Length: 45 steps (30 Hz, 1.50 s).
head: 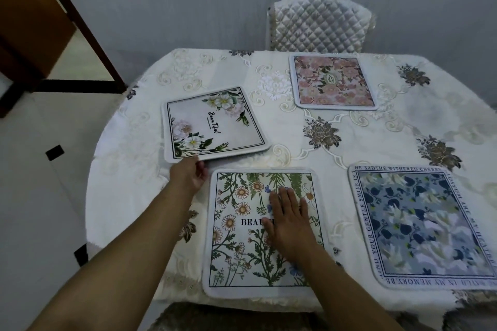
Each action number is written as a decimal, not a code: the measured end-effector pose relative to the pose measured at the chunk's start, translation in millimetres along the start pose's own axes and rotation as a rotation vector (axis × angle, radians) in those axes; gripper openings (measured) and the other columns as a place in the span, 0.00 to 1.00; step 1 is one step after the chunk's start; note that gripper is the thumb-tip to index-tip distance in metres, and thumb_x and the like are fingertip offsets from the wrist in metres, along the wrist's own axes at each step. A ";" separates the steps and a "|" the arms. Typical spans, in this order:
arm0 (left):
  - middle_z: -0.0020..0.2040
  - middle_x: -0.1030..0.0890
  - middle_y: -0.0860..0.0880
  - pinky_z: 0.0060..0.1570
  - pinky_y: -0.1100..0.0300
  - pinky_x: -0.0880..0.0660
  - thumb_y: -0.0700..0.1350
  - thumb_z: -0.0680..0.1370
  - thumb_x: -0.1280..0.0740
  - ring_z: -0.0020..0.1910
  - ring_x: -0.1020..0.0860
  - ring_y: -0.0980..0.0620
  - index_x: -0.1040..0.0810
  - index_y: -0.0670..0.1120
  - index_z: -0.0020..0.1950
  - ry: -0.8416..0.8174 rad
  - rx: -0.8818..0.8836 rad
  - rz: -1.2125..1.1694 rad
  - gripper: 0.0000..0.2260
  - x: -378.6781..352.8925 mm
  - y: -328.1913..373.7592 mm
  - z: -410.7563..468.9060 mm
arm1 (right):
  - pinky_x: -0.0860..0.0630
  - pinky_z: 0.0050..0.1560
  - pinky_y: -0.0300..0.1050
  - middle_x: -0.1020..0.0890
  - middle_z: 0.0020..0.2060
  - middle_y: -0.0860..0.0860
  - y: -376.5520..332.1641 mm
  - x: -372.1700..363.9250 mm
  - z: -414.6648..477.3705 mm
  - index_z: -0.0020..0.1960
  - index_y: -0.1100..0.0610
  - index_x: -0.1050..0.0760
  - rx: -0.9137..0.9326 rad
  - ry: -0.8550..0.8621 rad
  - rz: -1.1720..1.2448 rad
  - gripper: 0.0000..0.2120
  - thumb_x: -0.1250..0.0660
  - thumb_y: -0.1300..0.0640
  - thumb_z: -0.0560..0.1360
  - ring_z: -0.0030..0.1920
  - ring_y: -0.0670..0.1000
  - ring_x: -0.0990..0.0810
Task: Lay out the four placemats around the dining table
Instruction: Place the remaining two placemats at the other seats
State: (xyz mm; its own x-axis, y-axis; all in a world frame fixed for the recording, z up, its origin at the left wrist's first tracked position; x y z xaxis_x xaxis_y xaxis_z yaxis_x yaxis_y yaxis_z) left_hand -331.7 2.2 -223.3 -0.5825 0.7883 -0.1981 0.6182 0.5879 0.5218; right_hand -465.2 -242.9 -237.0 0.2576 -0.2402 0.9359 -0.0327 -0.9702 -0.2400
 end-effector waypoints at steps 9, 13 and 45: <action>0.36 0.26 0.50 0.32 0.60 0.30 0.42 0.78 0.42 0.31 0.28 0.53 0.27 0.48 0.39 0.222 -0.403 0.094 0.09 126.0 105.2 -35.2 | 0.31 0.60 0.49 0.23 0.60 0.56 -18.2 50.5 7.9 0.62 0.57 0.28 -0.017 0.106 0.088 0.15 0.46 0.53 0.80 0.60 0.57 0.26; 0.47 0.21 0.46 0.45 0.52 0.22 0.48 0.77 0.36 0.42 0.21 0.45 0.24 0.46 0.59 0.337 -0.304 0.142 0.12 181.6 109.1 -19.5 | 0.28 0.59 0.50 0.21 0.56 0.58 -46.6 50.3 18.7 0.61 0.59 0.26 -0.029 0.102 0.067 0.14 0.42 0.55 0.79 0.57 0.58 0.24; 0.33 0.23 0.50 0.31 0.59 0.34 0.46 0.78 0.34 0.31 0.27 0.51 0.27 0.48 0.35 0.113 -0.519 0.984 0.12 261.9 199.8 34.9 | 0.33 0.39 0.46 0.26 0.30 0.59 -218.2 50.7 152.5 0.33 0.61 0.32 -0.293 -0.030 0.400 0.16 0.37 0.56 0.77 0.38 0.58 0.23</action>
State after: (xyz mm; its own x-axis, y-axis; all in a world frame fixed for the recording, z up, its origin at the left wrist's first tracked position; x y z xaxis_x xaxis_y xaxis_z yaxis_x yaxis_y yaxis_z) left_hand -342.3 332.5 -199.9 -0.0217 0.8321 0.5541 0.5563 -0.4505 0.6983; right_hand -297.8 -38.6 -176.4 0.1975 -0.5984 0.7764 -0.4035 -0.7715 -0.4920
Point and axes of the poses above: each hand's wrist, its own z-axis towards the middle knuckle, its own x-axis out of the back of the hand, y = z × x, the point moved 9 cm from there along z, towards the middle knuckle
